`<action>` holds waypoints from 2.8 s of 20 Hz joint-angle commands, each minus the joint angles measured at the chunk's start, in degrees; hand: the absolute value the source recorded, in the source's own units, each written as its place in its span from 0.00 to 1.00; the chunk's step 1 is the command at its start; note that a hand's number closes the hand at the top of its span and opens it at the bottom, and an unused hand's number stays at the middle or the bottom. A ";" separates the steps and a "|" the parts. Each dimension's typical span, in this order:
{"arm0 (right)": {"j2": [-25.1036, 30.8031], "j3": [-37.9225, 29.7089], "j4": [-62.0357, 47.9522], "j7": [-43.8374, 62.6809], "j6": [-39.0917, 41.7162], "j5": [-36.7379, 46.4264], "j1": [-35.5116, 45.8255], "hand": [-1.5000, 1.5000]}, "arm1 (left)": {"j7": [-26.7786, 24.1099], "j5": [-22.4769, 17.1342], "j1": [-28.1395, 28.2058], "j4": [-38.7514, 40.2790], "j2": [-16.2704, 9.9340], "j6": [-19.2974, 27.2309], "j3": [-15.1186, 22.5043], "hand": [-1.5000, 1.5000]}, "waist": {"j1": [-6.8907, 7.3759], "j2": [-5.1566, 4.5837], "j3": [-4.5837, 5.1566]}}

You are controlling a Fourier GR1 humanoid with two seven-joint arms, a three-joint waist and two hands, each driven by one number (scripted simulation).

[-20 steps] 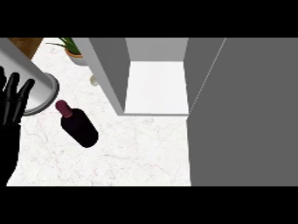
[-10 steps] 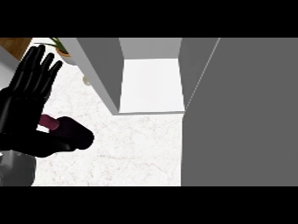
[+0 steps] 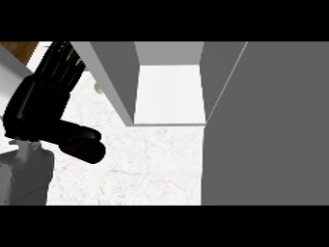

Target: Pick up the wine, place it into the cabinet and close the cabinet

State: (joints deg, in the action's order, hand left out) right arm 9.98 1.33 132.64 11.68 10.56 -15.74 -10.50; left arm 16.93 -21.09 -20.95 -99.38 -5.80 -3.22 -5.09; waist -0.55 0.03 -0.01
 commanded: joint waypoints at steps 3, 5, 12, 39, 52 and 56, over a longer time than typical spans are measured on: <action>0.02 -0.46 2.33 8.08 -1.96 -0.39 5.92 0.00 | 2.56 -1.25 -1.41 -0.55 0.16 0.86 0.61 0.00 | 0.51 -0.01 0.02; -1.01 -1.83 1.99 3.00 1.72 -1.44 -0.79 0.00 | 5.96 -1.84 -1.30 -5.20 -0.01 3.16 0.55 0.00 | 0.36 0.05 -0.01; -1.28 -2.96 0.60 5.03 2.54 -2.12 3.43 0.00 | 3.18 -0.36 2.57 -5.52 0.02 1.32 1.87 0.00 | 0.53 0.01 0.00; -6.10 0.56 3.67 8.05 2.11 4.11 3.06 0.00 | 2.69 -0.65 9.78 -2.67 -7.16 -3.50 -6.63 0.00 | 0.44 0.01 0.00; -8.13 4.27 5.05 13.04 -0.89 7.54 7.45 0.00 | -14.58 4.25 17.05 11.99 -5.50 -11.17 -7.66 0.00 | 0.56 -0.03 0.04; -6.08 -0.26 7.84 13.90 1.47 1.49 4.19 0.00 | -14.42 3.04 15.50 15.24 -8.48 -13.41 -10.28 0.00 | 0.38 0.00 0.01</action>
State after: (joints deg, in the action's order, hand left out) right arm 3.90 1.32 137.03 24.61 11.48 -12.96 -3.90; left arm 4.46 -17.87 -5.69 -87.34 -12.69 -14.28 -13.82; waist -0.10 0.01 0.02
